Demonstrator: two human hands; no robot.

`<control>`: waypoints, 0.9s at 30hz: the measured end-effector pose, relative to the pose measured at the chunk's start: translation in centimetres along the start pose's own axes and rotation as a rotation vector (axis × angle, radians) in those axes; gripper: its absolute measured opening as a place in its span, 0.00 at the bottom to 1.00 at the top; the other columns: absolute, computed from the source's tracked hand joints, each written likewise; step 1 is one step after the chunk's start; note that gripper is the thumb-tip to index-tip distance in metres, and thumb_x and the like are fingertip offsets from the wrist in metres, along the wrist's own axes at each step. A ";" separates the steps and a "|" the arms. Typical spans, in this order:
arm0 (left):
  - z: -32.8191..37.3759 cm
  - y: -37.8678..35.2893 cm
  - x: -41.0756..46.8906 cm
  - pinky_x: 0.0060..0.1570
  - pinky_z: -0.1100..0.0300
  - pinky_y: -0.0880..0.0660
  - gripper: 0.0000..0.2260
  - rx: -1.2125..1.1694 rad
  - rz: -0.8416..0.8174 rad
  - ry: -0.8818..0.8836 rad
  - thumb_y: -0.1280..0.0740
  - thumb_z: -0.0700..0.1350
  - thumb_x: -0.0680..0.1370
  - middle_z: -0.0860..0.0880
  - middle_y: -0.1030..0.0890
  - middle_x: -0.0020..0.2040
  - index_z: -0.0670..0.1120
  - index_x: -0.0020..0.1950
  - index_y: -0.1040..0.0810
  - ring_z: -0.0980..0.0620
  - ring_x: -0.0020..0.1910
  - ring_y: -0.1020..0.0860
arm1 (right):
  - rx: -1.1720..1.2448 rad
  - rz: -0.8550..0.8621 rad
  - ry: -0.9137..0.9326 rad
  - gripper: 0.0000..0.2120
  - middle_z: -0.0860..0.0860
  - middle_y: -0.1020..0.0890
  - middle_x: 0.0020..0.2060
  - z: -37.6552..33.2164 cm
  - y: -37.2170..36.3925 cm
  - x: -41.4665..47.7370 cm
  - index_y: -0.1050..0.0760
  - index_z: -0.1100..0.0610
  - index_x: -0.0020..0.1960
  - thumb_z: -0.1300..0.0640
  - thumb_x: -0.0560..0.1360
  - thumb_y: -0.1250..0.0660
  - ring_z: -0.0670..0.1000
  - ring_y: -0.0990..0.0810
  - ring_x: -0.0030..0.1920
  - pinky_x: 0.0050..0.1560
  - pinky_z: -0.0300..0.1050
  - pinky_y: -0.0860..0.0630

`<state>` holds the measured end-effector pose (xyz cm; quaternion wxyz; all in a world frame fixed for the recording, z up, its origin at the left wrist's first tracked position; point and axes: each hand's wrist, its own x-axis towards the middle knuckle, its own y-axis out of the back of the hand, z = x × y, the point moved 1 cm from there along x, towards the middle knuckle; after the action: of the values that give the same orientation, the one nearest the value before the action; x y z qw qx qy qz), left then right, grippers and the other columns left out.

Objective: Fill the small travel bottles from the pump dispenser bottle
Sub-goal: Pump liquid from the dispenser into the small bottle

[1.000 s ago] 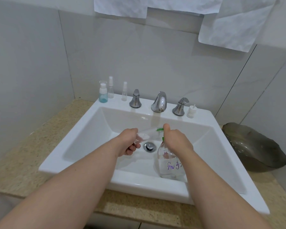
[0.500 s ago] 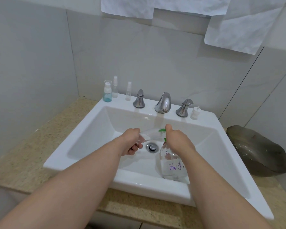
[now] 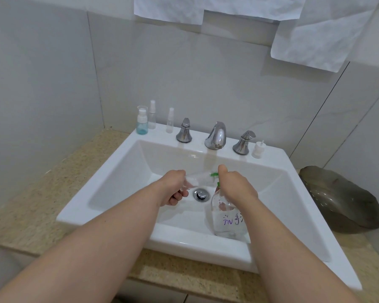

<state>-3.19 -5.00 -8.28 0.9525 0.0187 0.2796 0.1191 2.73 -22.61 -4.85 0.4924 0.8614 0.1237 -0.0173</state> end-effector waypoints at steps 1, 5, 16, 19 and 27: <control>0.0 0.0 0.0 0.29 0.62 0.45 0.11 0.002 0.002 -0.001 0.46 0.47 0.82 0.46 0.28 0.34 0.45 0.48 0.27 0.52 0.27 0.41 | -0.005 -0.004 -0.008 0.17 0.49 0.26 0.39 -0.1 0.1 -0.1 0.34 0.53 0.39 0.53 0.81 0.55 0.52 0.29 0.41 0.39 0.45 0.36; -0.1 0.0 0.1 0.30 0.62 0.44 0.11 0.007 -0.002 -0.003 0.46 0.47 0.83 0.46 0.28 0.34 0.45 0.49 0.27 0.52 0.27 0.41 | -0.003 -0.009 -0.035 0.20 0.53 0.22 0.44 -0.5 0.3 -0.3 0.29 0.55 0.42 0.49 0.80 0.55 0.58 0.24 0.50 0.48 0.50 0.30; -0.1 0.1 0.1 0.29 0.63 0.44 0.12 0.001 0.027 0.024 0.46 0.47 0.82 0.46 0.28 0.34 0.44 0.49 0.25 0.52 0.26 0.41 | 0.033 -0.016 -0.011 0.16 0.54 0.24 0.50 -0.8 0.0 -0.5 0.31 0.56 0.48 0.51 0.80 0.56 0.59 0.25 0.53 0.53 0.53 0.30; 0.1 0.0 -0.1 0.29 0.62 0.45 0.12 -0.010 0.025 0.012 0.46 0.46 0.82 0.47 0.29 0.34 0.45 0.47 0.26 0.52 0.27 0.41 | 0.074 -0.045 -0.016 0.24 0.53 0.21 0.44 -0.1 0.1 -0.3 0.29 0.57 0.48 0.43 0.80 0.58 0.55 0.24 0.45 0.50 0.51 0.29; 0.3 0.1 0.0 0.28 0.63 0.46 0.08 -0.020 0.084 -0.018 0.46 0.44 0.80 0.46 0.31 0.33 0.44 0.48 0.28 0.51 0.27 0.43 | 0.517 -0.281 -0.189 0.36 0.47 0.16 0.47 0.9 1.2 -1.3 0.13 0.58 0.51 0.27 0.77 0.42 0.48 0.25 0.46 0.56 0.52 0.37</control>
<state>-3.00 -4.90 -8.00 0.9494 0.0220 0.2687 0.1614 1.84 -24.23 -4.13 0.2592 0.9271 0.1866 -0.1962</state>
